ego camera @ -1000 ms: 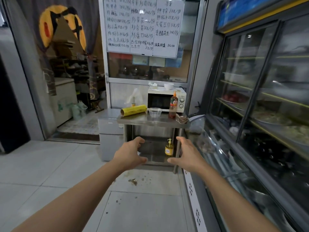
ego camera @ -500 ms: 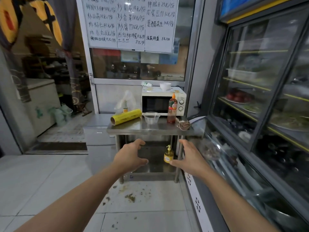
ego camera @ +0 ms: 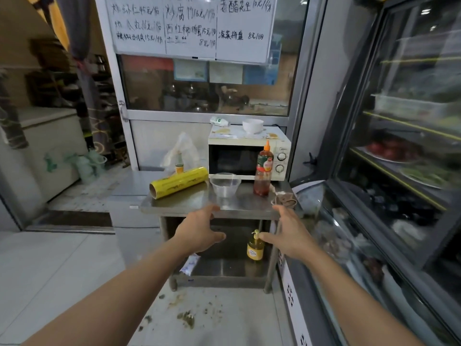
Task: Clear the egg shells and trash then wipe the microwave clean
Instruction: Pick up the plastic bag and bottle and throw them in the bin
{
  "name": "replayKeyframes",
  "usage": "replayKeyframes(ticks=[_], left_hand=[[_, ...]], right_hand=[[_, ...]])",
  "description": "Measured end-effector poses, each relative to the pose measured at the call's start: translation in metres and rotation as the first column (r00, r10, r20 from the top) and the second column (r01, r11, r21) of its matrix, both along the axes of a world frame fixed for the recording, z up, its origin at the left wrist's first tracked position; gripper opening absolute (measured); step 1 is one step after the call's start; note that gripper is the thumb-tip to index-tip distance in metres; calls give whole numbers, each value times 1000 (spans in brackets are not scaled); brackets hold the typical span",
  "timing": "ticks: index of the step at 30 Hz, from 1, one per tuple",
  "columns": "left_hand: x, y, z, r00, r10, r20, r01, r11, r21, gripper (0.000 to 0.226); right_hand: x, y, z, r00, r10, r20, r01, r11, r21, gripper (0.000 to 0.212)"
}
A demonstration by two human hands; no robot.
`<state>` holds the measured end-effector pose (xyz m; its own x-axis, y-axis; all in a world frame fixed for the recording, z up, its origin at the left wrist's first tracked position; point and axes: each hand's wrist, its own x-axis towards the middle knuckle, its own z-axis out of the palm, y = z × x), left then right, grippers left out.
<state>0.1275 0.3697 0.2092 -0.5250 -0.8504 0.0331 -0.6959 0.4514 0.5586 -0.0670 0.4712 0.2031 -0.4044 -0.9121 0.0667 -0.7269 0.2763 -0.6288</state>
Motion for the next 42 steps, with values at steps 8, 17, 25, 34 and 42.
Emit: replayKeyframes(ticks=[8,17,25,34,42], left_hand=[[-91,-80,-25,996,-90,7,89,994,60,68],[-178,-199,-38,979,-204,4,203,977,59,61],[-241,-276,-57,972,-235,30,232,969,81,55],[-319,-340,-87,988,-127,87,112,982,154,65],[-367,-377,-121,989,-32,141,6,983,185,64]], right_hand=[[-84,-62,-21,993,-115,38,114,993,18,74],[-159,-161,-31,981,-195,9,195,981,4,57],[-224,-225,-55,960,-272,63,269,962,51,60],[-324,-318,-108,976,-214,31,206,964,166,59],[-386,-397,-171,995,-91,38,77,960,271,56]])
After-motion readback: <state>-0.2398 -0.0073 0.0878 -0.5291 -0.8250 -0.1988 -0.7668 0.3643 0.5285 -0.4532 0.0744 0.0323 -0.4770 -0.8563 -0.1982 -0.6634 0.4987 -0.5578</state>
